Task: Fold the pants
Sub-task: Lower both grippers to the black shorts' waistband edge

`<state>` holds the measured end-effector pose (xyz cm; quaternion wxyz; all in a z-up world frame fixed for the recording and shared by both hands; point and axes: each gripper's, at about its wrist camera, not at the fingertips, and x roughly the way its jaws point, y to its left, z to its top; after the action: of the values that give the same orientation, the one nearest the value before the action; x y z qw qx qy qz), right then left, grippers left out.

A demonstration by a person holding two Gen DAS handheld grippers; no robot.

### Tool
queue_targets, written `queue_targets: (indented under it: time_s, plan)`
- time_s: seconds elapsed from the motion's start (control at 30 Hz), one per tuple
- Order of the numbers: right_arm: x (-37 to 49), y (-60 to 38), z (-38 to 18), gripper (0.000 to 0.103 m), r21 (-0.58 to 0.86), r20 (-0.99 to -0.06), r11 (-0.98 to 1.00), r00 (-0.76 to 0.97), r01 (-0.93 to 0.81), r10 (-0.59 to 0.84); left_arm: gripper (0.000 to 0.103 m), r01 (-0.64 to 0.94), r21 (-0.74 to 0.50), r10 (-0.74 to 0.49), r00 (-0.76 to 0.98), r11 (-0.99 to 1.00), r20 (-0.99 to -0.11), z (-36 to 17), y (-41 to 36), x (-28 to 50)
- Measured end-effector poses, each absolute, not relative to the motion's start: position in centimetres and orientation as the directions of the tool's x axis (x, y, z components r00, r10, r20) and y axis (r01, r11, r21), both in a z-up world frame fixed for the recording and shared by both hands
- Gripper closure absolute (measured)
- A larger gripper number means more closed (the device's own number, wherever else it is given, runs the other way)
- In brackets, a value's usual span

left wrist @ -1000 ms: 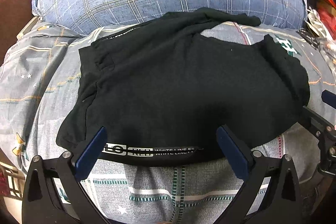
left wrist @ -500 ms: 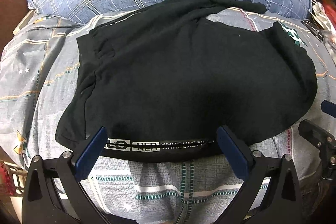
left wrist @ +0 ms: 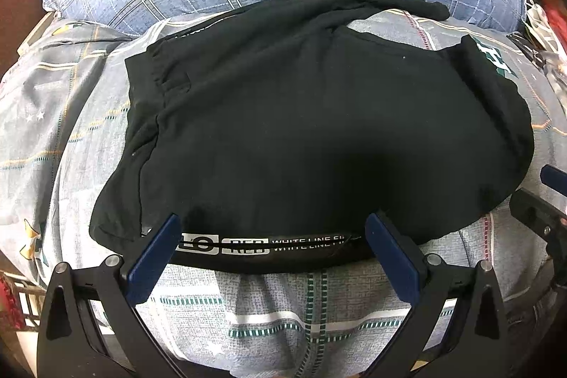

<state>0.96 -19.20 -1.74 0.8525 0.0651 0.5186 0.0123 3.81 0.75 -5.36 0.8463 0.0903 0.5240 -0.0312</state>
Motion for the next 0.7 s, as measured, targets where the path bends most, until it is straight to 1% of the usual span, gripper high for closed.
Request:
queue_targets:
  time_s: [0.33,0.53,0.7]
  plan:
    - [0.98,-19.59,-1.87,0.004,0.126,-0.880,0.990,0.469,0.065,0.082,0.000,0.133,0.128,0.056,0.449,0.983,-0.892,-5.36,1.13,3.74]
    - [0.93,-19.71,-1.89,0.004,0.146,-0.875,0.987,0.474,0.067,0.097,0.000,0.131,0.154,0.078,0.461,0.979,-0.884,-5.21,0.87,3.57]
    - [0.98,-19.72,-1.75,0.004,0.158,-0.866,0.985,0.488,0.065,0.106,0.000,0.116,0.141,0.069,0.479,0.983,-0.875,-4.56,1.25,3.57]
